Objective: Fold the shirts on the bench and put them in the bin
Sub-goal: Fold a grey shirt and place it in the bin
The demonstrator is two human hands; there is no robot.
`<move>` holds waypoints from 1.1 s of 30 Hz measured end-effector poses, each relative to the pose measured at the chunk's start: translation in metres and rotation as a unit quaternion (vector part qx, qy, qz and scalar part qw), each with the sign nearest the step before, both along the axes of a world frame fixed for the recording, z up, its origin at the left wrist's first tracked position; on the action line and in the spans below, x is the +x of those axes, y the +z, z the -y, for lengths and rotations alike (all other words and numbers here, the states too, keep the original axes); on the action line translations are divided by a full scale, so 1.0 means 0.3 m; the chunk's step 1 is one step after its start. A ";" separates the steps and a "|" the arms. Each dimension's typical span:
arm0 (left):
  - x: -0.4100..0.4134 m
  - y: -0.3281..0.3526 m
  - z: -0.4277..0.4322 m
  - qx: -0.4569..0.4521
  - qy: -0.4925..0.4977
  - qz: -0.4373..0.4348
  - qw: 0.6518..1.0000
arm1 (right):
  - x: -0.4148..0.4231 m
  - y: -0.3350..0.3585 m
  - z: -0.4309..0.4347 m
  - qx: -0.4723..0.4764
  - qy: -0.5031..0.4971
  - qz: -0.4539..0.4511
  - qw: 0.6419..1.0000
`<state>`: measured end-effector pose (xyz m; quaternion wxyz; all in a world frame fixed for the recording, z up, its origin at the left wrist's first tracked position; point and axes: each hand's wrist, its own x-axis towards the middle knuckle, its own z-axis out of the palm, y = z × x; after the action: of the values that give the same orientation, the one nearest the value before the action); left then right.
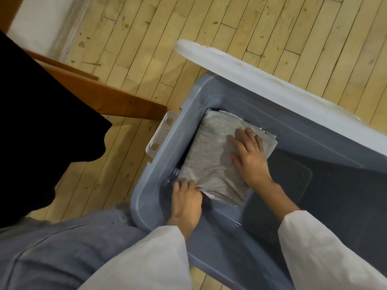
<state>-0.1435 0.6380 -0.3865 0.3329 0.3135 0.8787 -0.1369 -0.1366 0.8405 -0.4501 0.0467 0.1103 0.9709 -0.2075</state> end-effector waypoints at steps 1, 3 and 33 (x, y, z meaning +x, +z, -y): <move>-0.004 0.005 -0.004 0.036 0.018 -0.022 0.999 | 0.017 0.031 0.024 -0.005 -0.058 -0.046 0.997; -0.009 -0.009 -0.025 0.108 0.015 -0.007 0.994 | 0.087 0.095 0.091 -0.067 -0.226 -0.079 0.969; -0.043 -0.070 -0.051 0.108 0.251 -0.090 0.958 | 0.133 0.102 0.186 -0.108 -0.216 -0.111 0.964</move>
<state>-0.1564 0.6532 -0.4076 0.2408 0.1031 0.9649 0.0190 -0.0966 0.7845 -0.4196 -0.0952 0.2878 0.8949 -0.3274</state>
